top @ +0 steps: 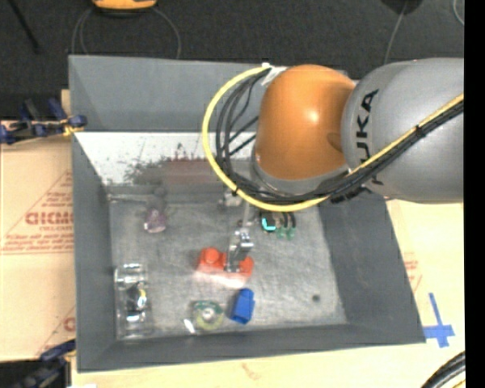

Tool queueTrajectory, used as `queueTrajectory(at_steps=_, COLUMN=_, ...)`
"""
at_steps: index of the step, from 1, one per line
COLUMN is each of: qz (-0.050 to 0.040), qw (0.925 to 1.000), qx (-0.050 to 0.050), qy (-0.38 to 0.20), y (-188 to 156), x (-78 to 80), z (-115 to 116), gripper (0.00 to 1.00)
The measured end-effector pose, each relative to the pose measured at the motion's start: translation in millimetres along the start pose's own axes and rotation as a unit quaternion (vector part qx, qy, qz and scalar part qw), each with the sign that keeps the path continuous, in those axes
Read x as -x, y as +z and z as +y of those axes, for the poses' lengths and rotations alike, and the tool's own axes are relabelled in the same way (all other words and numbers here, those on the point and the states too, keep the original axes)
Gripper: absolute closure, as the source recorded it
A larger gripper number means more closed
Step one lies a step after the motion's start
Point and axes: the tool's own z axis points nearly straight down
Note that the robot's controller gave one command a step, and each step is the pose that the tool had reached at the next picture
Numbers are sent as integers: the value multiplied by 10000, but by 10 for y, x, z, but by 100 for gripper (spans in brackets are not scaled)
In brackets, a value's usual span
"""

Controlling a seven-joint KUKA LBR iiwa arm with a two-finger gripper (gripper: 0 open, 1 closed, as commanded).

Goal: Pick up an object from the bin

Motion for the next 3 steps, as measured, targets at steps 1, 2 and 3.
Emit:
queueTrajectory(at_steps=1, qz=-9, qw=9837, qx=-11, qy=-1796, y=1382, x=271, z=-15, gripper=0)
queueTrajectory(at_steps=2, qz=-64, qw=9841, qx=1, qy=-1773, y=1328, x=303, z=-2, gripper=100)
queueTrajectory(at_steps=3, qz=-79, qw=9655, qx=-24, qy=-2602, y=-277, x=340, z=-308, gripper=100)
